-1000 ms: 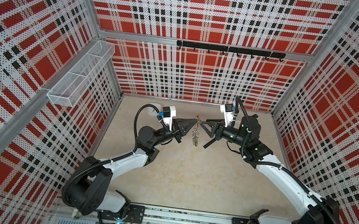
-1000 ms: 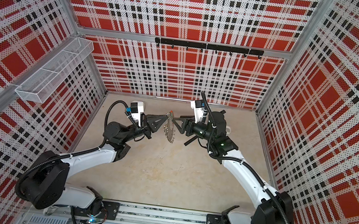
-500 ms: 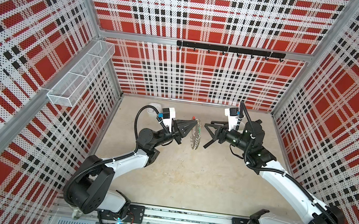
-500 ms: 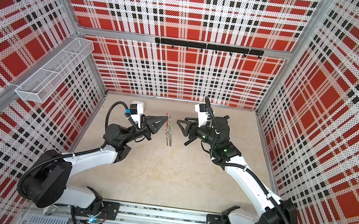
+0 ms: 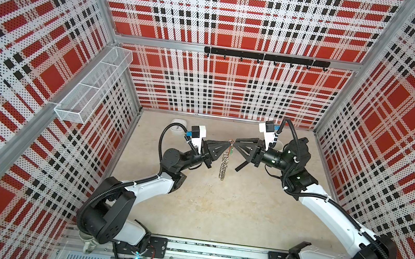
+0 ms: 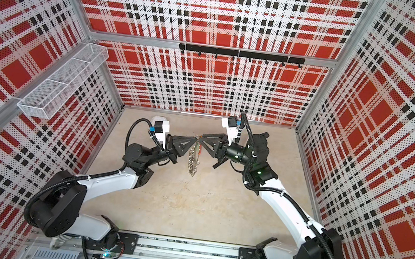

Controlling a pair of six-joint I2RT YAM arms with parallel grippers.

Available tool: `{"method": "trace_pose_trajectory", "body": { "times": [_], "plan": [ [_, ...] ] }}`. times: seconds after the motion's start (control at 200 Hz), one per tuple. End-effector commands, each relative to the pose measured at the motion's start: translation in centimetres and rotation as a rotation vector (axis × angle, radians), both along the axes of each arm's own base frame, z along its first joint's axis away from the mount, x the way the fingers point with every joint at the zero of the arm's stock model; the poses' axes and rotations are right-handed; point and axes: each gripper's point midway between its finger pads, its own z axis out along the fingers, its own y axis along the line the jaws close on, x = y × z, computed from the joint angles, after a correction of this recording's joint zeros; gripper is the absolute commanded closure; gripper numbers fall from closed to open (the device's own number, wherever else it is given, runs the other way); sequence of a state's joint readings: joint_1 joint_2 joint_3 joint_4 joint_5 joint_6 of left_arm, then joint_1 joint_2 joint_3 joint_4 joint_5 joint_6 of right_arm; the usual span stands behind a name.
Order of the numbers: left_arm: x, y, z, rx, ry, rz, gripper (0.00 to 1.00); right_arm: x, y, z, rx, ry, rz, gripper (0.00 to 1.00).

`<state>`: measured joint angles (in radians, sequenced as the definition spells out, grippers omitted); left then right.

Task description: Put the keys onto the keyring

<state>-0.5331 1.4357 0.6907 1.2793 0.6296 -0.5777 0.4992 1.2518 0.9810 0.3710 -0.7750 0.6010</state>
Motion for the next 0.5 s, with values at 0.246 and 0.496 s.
{"method": "trace_pose_trajectory", "body": {
  "times": [0.246,0.496],
  "plan": [
    [-1.05,-0.08,2.49,-0.044,-0.076,-0.030,1.00,-0.31,0.50,1.05,0.015,-0.038,0.039,0.70],
    [-1.15,-0.26,2.49,-0.043,-0.075,-0.041,1.00,0.02,0.72,0.79,0.006,-0.036,0.039,0.70]
  ]
}}
